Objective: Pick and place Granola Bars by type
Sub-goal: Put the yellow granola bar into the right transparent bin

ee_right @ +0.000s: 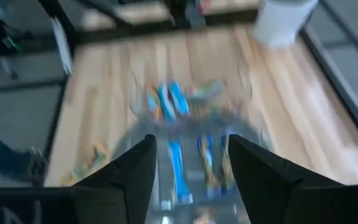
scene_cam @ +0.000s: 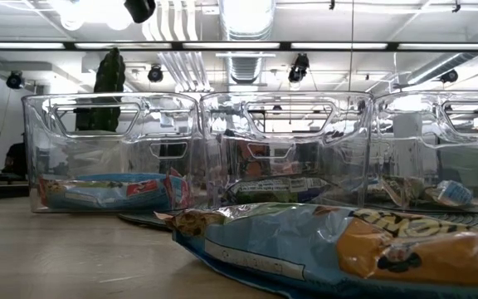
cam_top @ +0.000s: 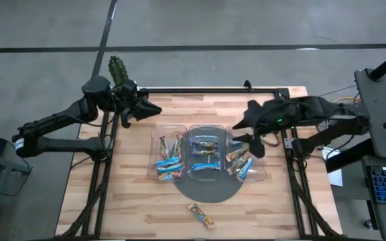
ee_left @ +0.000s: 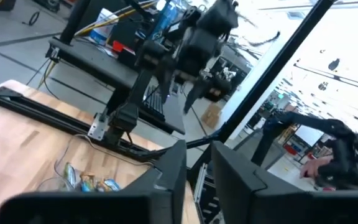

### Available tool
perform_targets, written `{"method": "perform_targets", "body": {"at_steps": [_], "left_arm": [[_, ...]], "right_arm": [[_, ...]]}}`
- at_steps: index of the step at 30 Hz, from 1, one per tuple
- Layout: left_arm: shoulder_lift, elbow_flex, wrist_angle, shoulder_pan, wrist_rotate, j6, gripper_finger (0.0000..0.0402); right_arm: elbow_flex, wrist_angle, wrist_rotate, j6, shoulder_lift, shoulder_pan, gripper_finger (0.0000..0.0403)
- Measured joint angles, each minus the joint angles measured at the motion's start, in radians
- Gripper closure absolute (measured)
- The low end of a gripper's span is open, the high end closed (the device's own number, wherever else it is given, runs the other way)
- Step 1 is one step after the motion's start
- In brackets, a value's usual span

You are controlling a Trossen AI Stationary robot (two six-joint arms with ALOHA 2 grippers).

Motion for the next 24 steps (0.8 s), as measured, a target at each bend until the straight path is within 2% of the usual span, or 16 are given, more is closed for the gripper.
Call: {"method": "perform_targets", "body": {"at_steps": [5, 9, 12, 21, 24], "left_arm": [[0.001, 0.000, 0.000, -0.017, 0.000, 0.012, 0.0308], [0.001, 0.003, -0.008, -0.034, -0.004, 0.016, 0.0302], [0.013, 0.048, -0.037, -0.053, -0.006, 0.047, 0.0304], [0.160, 0.375, -0.426, -0.162, -0.054, 0.252, 0.0327], [0.240, 0.502, -0.509, -0.223, -0.058, 0.293, 0.0331]], "right_arm": [[0.001, 0.118, -0.001, -0.015, -0.058, -0.001, 0.0207], [0.001, 0.145, -0.002, -0.060, -0.094, -0.001, 0.0214], [0.001, 0.145, -0.004, -0.089, -0.121, -0.001, 0.0238], [0.001, 0.136, -0.002, -0.164, -0.201, -0.001, 0.0381], [0.001, 0.126, 0.002, -0.153, -0.228, -0.001, 0.0388]]}}
